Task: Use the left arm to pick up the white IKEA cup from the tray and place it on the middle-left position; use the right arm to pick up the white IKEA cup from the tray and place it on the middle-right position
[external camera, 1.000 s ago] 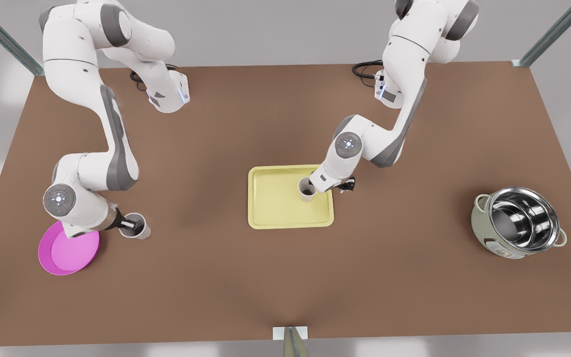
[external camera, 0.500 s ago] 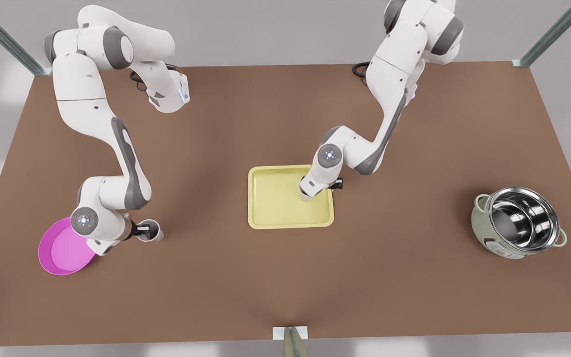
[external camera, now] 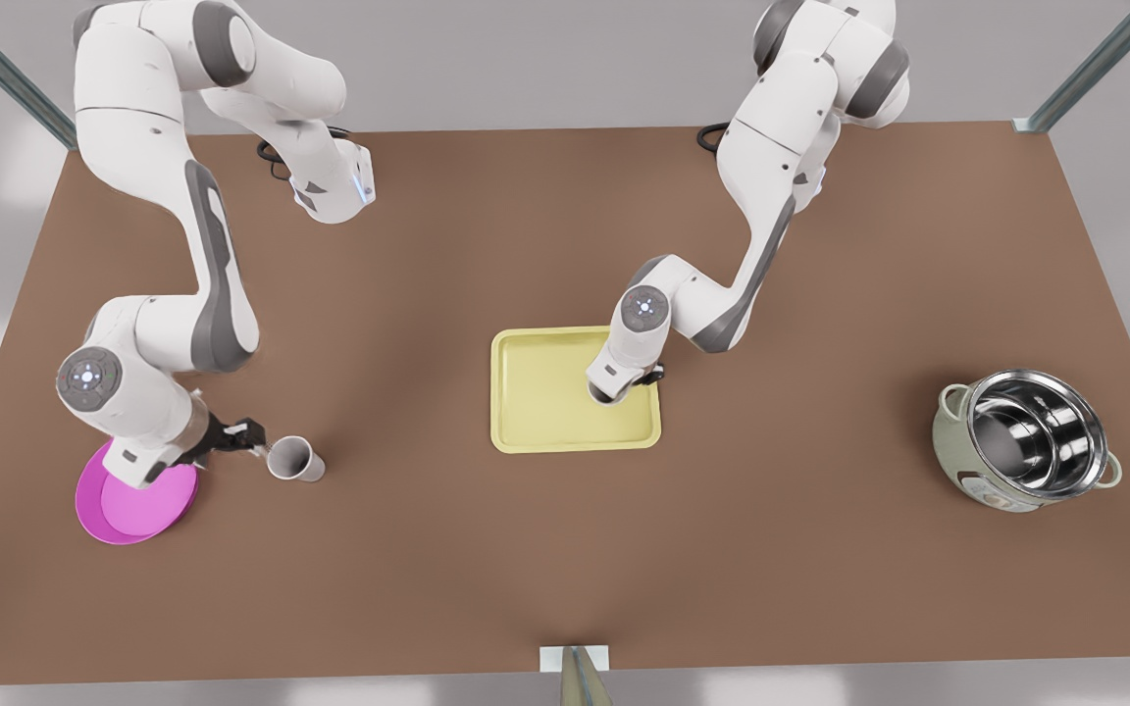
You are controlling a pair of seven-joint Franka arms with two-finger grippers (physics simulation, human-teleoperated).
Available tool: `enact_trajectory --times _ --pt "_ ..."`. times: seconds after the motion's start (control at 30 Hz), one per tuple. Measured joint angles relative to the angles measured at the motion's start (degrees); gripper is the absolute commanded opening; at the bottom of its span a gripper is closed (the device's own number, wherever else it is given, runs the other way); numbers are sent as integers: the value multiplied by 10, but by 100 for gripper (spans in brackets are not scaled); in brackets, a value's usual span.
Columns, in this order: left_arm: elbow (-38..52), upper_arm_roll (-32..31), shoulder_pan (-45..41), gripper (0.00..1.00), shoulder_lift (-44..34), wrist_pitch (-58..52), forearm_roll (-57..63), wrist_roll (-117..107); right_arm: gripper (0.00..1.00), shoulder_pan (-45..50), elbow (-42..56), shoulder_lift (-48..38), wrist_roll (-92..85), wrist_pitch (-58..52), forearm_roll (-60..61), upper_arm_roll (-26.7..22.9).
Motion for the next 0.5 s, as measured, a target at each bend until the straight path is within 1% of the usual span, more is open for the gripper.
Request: enact_trajectory --times 0.1,0.17,0.23,0.3,0.4,0.5 --pt "25 3 12 19 -10 -14 1 -7 100 3 2 -126 -1 -83 4 -5" --pt "25 30 24 19 -26 -24 8 -4 100 3 37 -169 -3 -141 9 -12" --pt "21 84 29 20 -32 -28 17 5 100 0 58 -177 -2 -181 11 -17" --pt "-31 133 46 20 -49 -7 22 23 100 -8 63 -165 -1 -208 11 -16" --pt "-68 150 113 20 -65 37 16 64 100 -19 65 -161 0 -235 11 -16" --pt "-107 153 148 20 -59 109 6 106 100 -24 65 -160 1 -251 11 -15"
